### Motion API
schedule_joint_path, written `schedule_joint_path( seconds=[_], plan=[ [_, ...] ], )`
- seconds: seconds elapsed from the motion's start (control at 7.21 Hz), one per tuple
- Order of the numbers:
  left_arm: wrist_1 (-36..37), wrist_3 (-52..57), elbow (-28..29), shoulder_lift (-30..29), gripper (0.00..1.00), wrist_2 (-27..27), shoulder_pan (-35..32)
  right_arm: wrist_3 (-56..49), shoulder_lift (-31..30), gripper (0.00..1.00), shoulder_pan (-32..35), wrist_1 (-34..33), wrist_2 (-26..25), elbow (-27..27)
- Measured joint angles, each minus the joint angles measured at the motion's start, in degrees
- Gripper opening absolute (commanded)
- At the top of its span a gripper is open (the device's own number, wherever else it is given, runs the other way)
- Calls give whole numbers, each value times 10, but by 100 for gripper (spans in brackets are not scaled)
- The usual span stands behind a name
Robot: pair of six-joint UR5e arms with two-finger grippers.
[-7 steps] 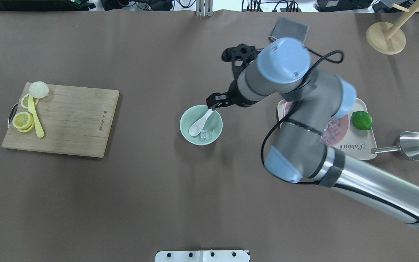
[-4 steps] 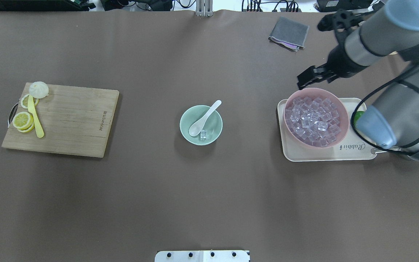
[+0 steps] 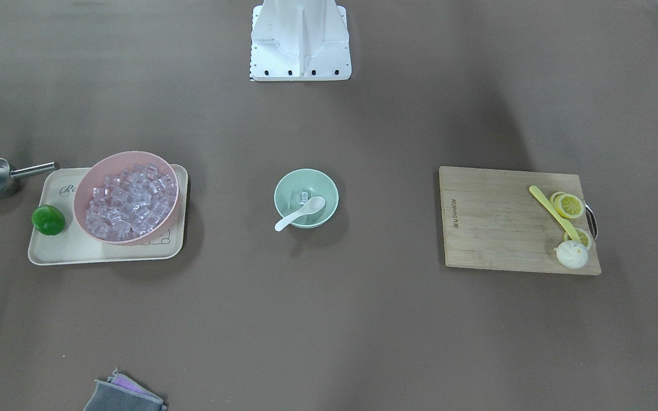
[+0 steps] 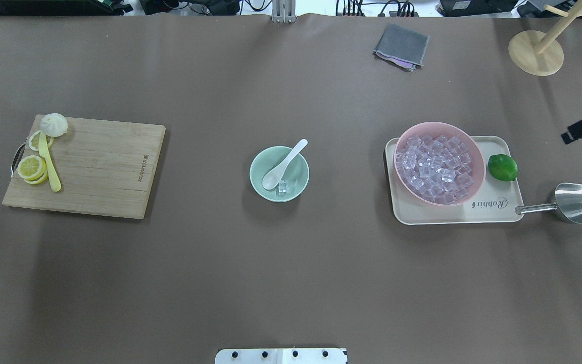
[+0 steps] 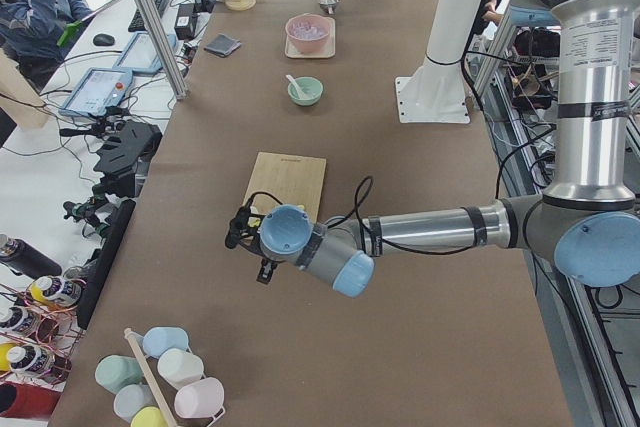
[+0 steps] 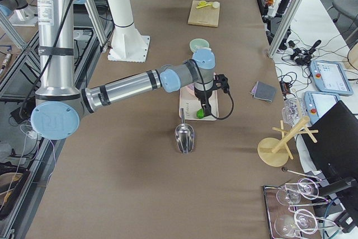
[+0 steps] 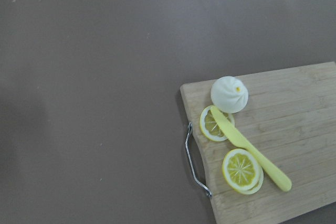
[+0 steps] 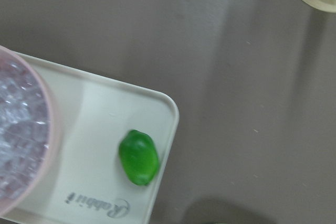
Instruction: Put spoon and ice into bowl
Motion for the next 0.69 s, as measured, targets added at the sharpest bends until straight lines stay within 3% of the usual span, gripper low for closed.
schedule_joint_path(
  seconds=[0.69],
  plan=[
    [23,11,-7,46,98,172,-7,-141,-44,100,86,-2,39,-67]
  ],
)
